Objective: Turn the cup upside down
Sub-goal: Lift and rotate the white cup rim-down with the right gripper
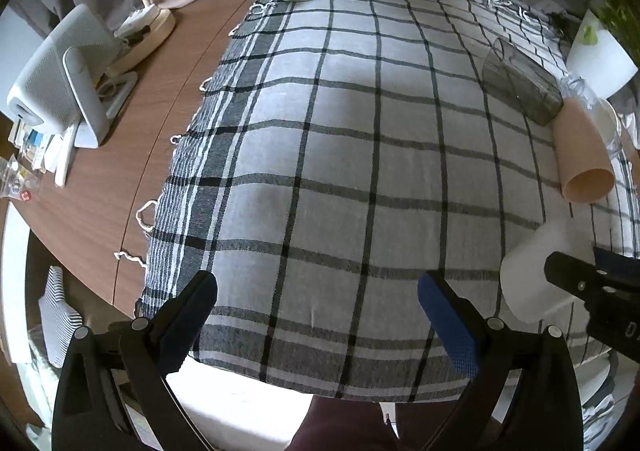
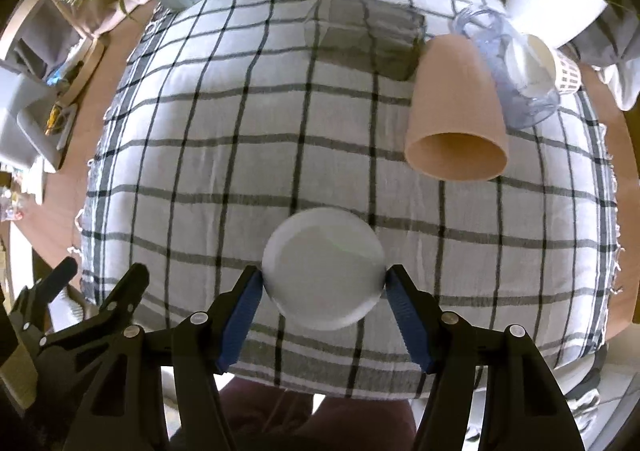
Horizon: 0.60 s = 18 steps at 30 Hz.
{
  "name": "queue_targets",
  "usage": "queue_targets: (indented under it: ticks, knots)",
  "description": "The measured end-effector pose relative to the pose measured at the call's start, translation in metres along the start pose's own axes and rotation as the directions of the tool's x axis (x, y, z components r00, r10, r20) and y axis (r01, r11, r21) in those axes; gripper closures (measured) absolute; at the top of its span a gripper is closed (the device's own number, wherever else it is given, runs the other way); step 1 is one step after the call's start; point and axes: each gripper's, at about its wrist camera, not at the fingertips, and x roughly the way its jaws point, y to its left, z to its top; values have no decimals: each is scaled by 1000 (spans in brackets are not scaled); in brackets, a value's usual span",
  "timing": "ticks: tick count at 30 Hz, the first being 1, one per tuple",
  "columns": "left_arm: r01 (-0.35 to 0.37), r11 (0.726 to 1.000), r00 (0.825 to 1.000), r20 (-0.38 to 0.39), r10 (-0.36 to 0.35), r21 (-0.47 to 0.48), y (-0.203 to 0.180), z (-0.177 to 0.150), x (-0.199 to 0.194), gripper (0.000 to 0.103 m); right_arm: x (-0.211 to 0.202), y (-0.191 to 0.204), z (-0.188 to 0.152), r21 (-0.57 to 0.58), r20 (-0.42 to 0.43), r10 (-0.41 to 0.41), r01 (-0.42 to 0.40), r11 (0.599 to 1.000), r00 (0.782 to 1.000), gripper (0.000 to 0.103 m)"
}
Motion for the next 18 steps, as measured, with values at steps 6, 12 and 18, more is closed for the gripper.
queue_targets:
  ticks: [6, 12, 18]
  knots:
    - [-11, 1000, 1000, 2, 11, -11, 7, 2, 1, 1, 2, 13, 2, -38, 20, -40, 41, 998, 999, 39]
    - [-5, 1000, 1000, 5, 5, -2, 5, 4, 1, 1, 7, 12, -6, -23, -5, -42, 42, 999, 999, 39]
    - [-11, 1000, 1000, 16, 10, 17, 3, 6, -2, 1, 8, 17, -13, -37, 2, -62, 62, 997, 998, 39]
